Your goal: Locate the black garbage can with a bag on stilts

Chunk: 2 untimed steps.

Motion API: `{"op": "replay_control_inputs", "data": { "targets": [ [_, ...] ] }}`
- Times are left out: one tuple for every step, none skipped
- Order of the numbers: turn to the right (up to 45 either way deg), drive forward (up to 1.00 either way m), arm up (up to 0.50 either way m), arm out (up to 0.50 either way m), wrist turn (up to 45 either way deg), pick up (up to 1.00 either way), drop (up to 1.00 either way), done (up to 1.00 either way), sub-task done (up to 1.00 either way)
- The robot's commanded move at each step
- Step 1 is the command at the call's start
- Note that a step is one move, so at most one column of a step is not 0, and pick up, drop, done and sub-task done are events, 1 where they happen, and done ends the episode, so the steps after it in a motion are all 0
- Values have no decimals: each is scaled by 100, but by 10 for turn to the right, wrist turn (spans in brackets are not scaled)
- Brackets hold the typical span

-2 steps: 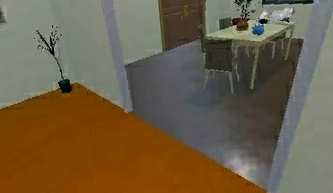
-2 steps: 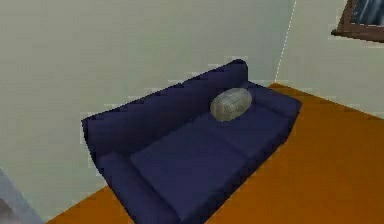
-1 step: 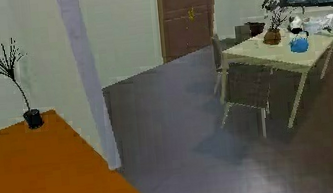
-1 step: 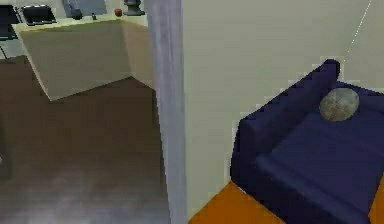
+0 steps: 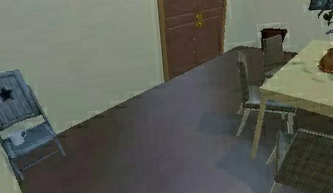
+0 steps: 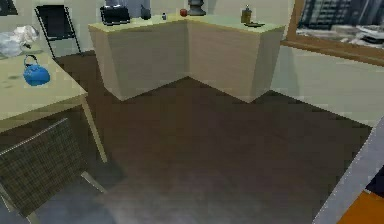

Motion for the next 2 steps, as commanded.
{"op": "replay_control_inputs", "data": {
  "targets": [
    [60,0,0,0,0,0,0,0,0],
    [0,55,0,0,0,0,0,0,0]
  ]
}}
